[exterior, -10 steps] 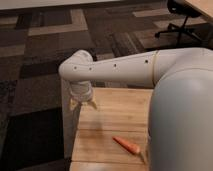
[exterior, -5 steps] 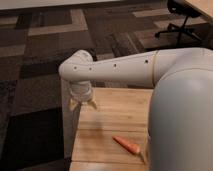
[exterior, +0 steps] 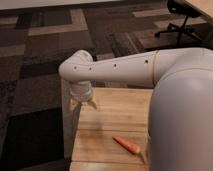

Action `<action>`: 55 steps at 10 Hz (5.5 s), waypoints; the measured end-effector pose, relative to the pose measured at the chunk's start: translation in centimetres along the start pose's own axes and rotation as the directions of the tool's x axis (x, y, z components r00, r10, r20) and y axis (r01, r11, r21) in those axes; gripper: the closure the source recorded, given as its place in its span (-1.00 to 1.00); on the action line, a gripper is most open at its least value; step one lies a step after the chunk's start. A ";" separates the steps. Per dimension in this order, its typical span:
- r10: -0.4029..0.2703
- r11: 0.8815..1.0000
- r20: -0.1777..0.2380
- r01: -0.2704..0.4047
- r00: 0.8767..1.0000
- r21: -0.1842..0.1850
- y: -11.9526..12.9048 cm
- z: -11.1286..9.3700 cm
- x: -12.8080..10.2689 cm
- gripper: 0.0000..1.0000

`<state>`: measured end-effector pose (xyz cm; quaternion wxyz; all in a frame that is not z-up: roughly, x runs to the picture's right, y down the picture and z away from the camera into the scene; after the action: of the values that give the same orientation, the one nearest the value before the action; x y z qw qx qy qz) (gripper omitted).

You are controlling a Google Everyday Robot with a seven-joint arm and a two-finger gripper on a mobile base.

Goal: Place the pepper in the ceramic cup

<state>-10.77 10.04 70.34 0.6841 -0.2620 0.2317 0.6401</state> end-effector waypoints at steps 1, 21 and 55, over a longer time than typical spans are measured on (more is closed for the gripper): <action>0.000 1.000 0.000 0.000 1.000 0.000 0.0 0.0 0.0 -0.30; 0.000 1.000 0.000 0.000 1.000 0.000 0.0 0.0 0.0 -0.30; -0.851 0.522 -0.028 0.850 0.524 0.070 -8.9 -6.3 7.8 -0.30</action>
<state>-1.18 11.39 61.05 0.9197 -0.3128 0.0950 0.2173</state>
